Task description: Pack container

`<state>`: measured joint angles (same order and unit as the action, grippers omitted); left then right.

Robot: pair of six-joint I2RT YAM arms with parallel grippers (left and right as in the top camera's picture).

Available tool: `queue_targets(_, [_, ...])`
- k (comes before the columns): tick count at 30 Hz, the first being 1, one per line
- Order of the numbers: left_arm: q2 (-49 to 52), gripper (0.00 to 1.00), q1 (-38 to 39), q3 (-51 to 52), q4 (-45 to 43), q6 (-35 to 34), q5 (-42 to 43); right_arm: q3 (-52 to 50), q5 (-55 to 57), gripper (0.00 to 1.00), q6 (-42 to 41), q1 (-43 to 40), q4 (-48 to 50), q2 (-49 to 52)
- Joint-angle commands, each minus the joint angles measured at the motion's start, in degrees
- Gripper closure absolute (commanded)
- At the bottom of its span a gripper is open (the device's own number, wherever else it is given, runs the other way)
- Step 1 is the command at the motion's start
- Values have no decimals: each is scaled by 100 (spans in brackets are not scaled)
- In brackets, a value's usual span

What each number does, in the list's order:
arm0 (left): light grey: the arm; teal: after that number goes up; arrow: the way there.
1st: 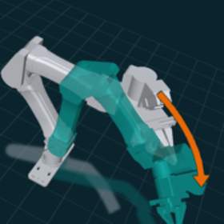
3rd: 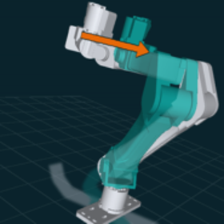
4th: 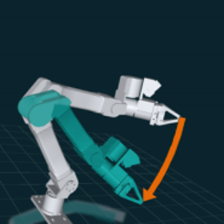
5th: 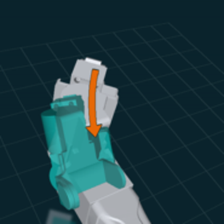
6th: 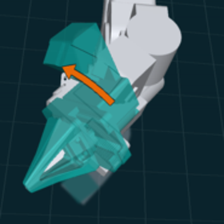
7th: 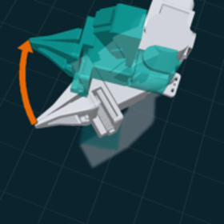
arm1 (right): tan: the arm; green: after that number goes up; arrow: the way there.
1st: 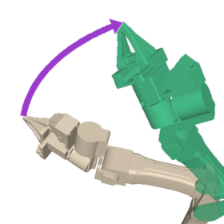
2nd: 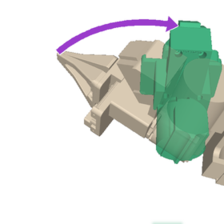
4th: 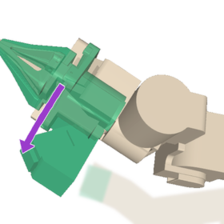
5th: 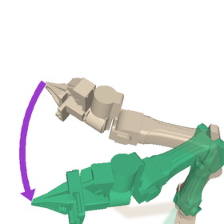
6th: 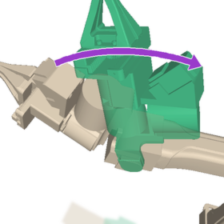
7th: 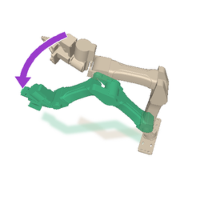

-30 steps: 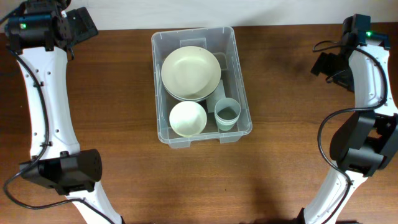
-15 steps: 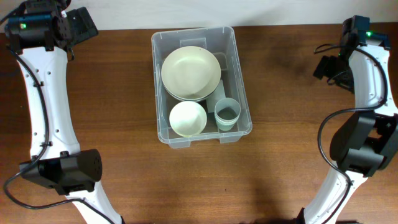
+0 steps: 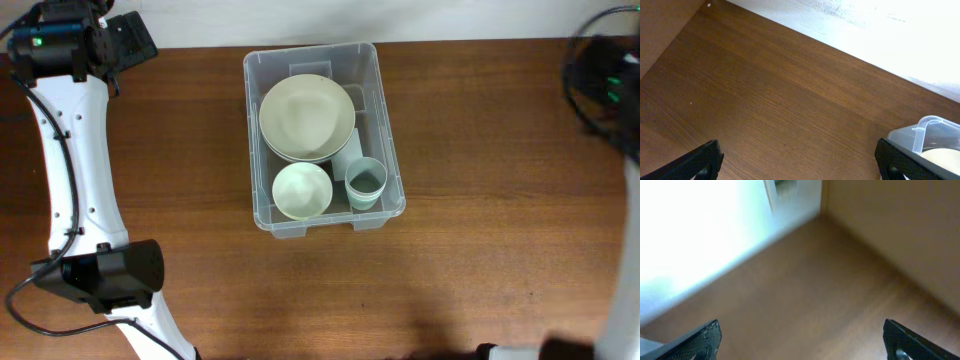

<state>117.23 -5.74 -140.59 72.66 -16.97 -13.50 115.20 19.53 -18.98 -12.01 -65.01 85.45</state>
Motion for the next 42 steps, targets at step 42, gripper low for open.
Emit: queue_targets(42, [-79, 1, -7, -94, 2, -15, 44, -9283, -1231, 1, 503, 656, 5598, -7525])
